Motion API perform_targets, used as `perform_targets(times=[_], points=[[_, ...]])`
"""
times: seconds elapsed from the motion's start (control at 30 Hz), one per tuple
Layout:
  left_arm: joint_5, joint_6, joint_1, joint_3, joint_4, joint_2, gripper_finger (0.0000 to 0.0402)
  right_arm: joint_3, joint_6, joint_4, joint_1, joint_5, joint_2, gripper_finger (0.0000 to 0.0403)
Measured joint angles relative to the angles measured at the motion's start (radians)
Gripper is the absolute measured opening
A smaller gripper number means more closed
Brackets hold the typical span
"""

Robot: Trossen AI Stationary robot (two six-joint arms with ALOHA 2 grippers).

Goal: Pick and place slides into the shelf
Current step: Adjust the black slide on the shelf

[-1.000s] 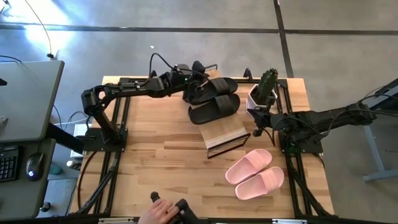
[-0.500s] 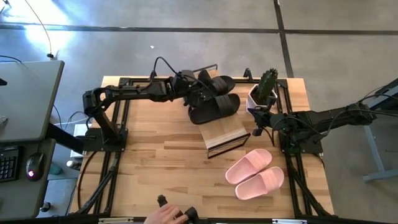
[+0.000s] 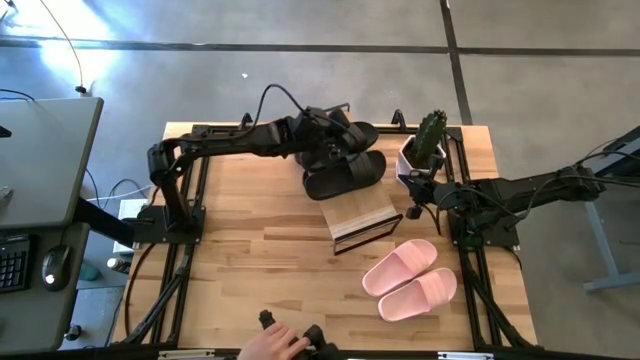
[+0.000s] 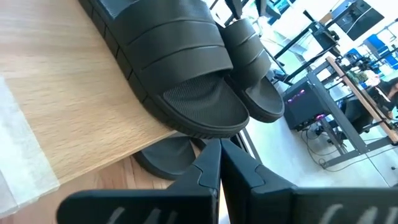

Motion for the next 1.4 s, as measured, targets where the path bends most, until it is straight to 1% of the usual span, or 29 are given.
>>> perform_targets(times=[0.23, 0.43, 0.57, 0.7, 0.77, 0.9, 1.0, 1.4], points=[[-0.008, 0.014, 0.000, 0.001, 0.036, 0.029, 0.0116, 0.000, 0.000, -0.006, 0.000, 0.000, 0.000, 0.0000], [-0.024, 0.025, 0.005, 0.002, 0.034, 0.057, 0.0100, 0.000, 0.012, -0.009, 0.000, -0.001, 0.000, 0.0000], [-0.030, 0.037, 0.005, 0.002, 0.056, 0.064, 0.0072, 0.000, 0.027, -0.026, 0.000, -0.001, 0.000, 0.0000], [-0.038, 0.051, 0.005, 0.001, 0.083, 0.066, 0.0024, 0.000, 0.026, -0.030, 0.000, 0.000, 0.000, 0.0000], [-0.038, 0.060, 0.005, 0.001, 0.084, 0.066, 0.0009, 0.000, 0.027, -0.031, 0.000, 0.000, 0.000, 0.0000], [-0.039, 0.064, 0.005, 0.000, 0.088, 0.066, 0.0015, 0.000, 0.035, -0.031, 0.000, 0.000, 0.000, 0.0000], [-0.044, 0.069, 0.005, -0.001, 0.097, 0.063, 0.0006, 0.000, 0.038, -0.038, 0.000, 0.000, 0.000, 0.0000], [-0.043, 0.071, 0.006, -0.003, 0.090, 0.048, 0.0003, 0.000, 0.046, -0.050, 0.000, 0.000, 0.000, 0.0000]])
